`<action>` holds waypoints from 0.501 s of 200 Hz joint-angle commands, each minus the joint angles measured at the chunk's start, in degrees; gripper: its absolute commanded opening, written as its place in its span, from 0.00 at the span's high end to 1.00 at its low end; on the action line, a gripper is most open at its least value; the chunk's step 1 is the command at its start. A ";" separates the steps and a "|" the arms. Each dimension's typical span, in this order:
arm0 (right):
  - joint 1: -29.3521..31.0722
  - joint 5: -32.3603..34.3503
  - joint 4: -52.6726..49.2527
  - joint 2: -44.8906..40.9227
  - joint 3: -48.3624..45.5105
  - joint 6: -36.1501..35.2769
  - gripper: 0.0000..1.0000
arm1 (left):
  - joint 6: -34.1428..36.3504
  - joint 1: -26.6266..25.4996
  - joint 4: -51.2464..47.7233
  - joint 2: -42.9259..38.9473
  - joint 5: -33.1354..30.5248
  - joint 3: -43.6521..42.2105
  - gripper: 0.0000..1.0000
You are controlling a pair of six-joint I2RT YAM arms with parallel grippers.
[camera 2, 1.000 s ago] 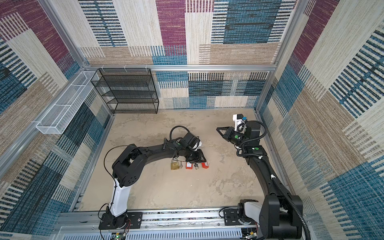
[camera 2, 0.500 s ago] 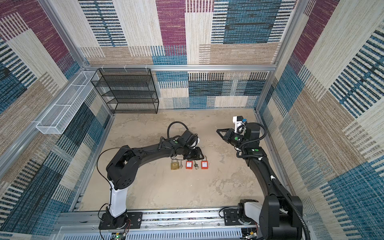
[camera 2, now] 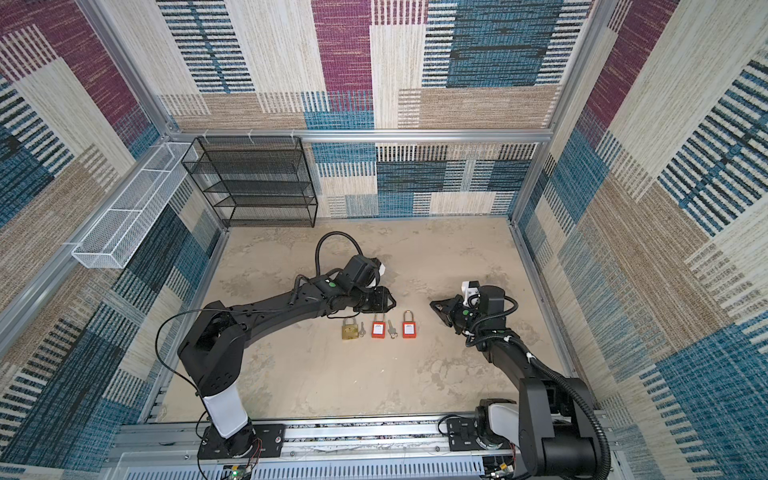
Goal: Lock with the key
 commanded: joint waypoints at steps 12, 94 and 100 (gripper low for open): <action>2.12 2.89 1.60 2.01 -0.48 0.06 0.99 | 0.97 0.65 0.65 -1.67 -0.67 -1.21 0.59; 7.95 6.82 5.55 7.59 -3.70 2.66 0.99 | 0.20 1.22 1.20 -1.95 1.53 -1.85 0.59; 8.05 6.87 5.65 7.93 -3.92 2.66 0.99 | 0.26 1.31 1.29 -1.94 1.61 -1.85 0.59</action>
